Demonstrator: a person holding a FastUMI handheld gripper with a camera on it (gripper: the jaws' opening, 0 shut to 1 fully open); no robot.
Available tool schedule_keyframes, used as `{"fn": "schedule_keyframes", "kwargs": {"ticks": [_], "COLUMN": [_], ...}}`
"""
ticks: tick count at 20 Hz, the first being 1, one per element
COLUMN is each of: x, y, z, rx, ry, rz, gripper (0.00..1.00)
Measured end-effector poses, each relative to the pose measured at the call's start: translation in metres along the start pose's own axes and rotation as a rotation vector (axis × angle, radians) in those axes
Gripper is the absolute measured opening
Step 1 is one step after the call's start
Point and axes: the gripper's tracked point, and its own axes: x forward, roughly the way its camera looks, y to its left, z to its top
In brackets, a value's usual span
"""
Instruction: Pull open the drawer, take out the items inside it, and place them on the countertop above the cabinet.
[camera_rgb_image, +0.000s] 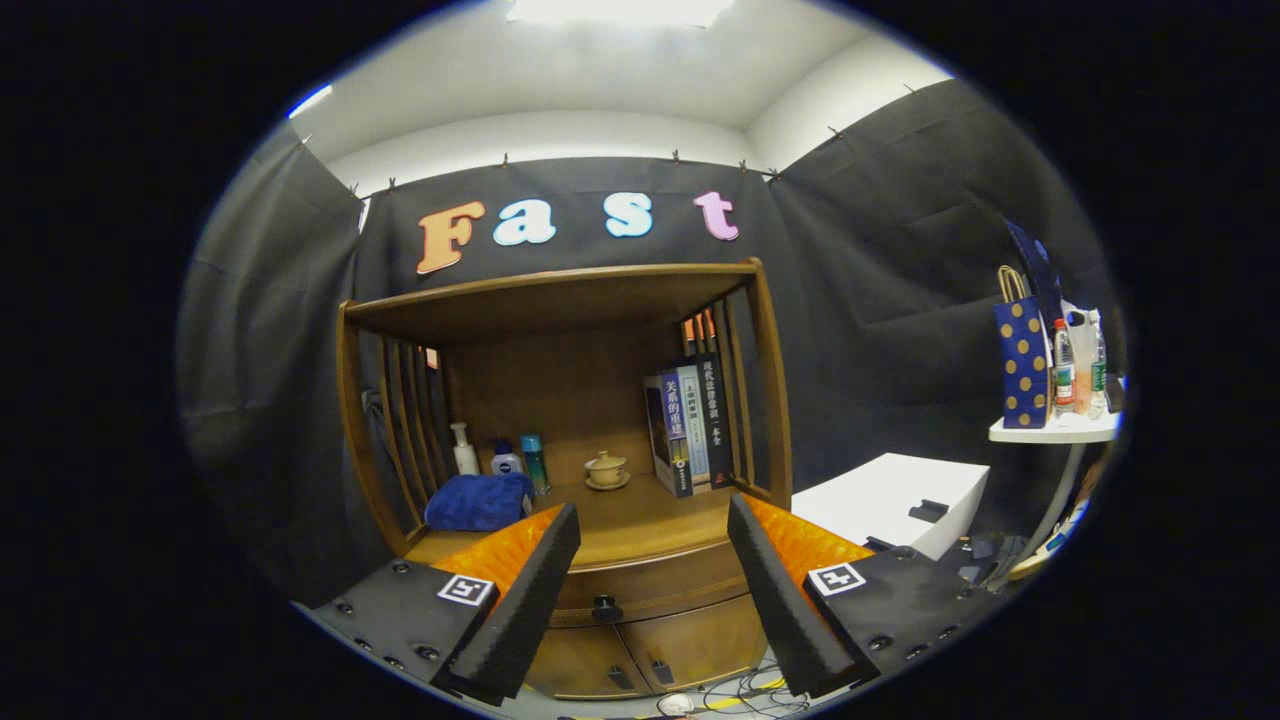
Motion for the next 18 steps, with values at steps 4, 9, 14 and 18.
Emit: {"fn": "schedule_keyframes", "kwargs": {"ticks": [4,9,14,18], "x": [0.026,0.064,0.101,0.126], "y": [0.012,0.017,0.024,0.025], "z": [-0.025,-0.084,-0.161,-0.213], "rx": [-0.04,-0.004,0.019,-0.02], "ry": [0.015,0.035,0.104,0.17], "rz": [0.062,0.105,0.138,0.139], "gripper": [0.98,0.98,0.98,0.98]}}
